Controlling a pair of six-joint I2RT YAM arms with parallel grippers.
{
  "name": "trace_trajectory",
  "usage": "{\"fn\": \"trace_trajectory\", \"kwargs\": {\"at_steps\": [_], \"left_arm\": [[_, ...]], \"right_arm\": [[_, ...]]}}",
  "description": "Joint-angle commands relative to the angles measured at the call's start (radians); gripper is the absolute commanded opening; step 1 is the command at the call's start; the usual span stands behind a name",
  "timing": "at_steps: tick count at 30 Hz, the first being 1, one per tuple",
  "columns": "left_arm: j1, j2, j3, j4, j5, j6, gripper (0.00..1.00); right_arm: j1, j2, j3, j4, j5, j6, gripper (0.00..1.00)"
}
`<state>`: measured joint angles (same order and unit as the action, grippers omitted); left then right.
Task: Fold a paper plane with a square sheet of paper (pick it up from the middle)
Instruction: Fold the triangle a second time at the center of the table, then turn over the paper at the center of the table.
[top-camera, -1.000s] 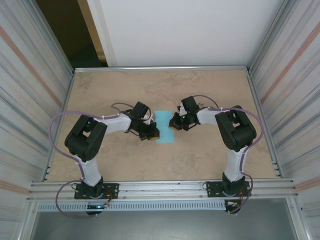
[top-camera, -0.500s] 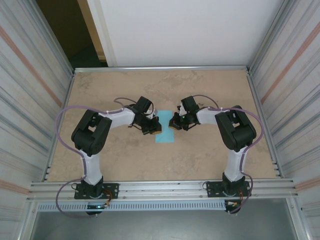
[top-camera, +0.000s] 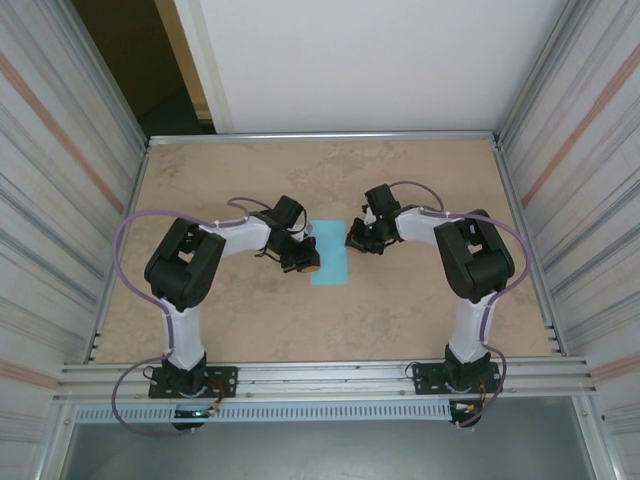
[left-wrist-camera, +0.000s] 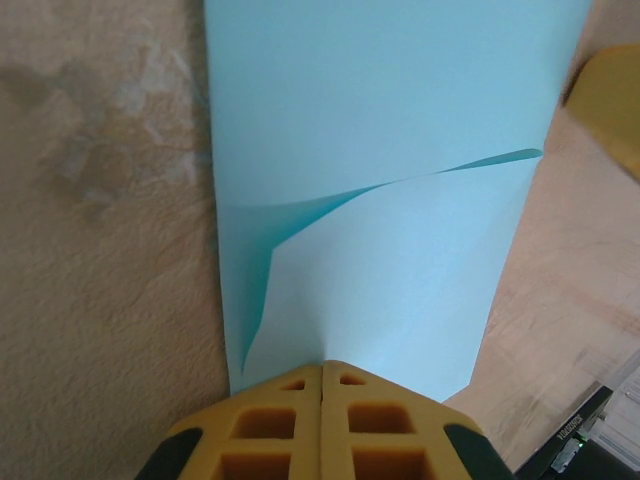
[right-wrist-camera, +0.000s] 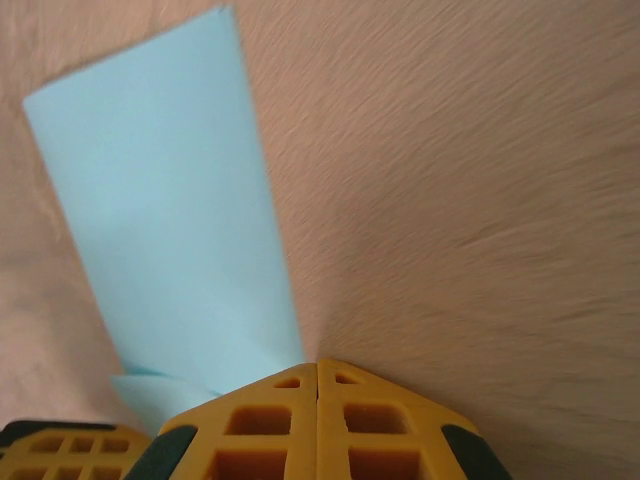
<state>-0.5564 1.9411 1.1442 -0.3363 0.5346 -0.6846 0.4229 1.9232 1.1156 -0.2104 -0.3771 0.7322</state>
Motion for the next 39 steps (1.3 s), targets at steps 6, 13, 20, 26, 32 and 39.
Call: {"fn": "trace_trajectory", "kwargs": {"at_steps": [6,13,20,26,32,39], "left_arm": [[0.006,-0.074,0.024,0.014,0.078,-0.016,0.11],[0.044,-0.087,-0.009,0.098,0.087,-0.051,0.19],[0.056,-0.026,0.012,0.112,0.081,-0.056,0.2],[0.062,0.005,-0.004,0.107,0.042,-0.061,0.2],[0.083,0.016,-0.058,0.134,0.043,-0.087,0.19],[0.088,0.01,-0.096,0.149,0.037,-0.103,0.19]], "right_arm": [[0.053,-0.185,-0.057,-0.072,0.108,0.004,0.22],[0.098,-0.298,-0.212,0.102,0.049,0.217,0.53],[0.133,-0.264,-0.24,0.18,0.046,0.332,0.54],[0.146,-0.206,-0.249,0.269,0.012,0.391,0.45],[0.146,-0.168,-0.253,0.314,0.008,0.42,0.4],[0.148,-0.132,-0.239,0.313,0.01,0.429,0.37]]}}
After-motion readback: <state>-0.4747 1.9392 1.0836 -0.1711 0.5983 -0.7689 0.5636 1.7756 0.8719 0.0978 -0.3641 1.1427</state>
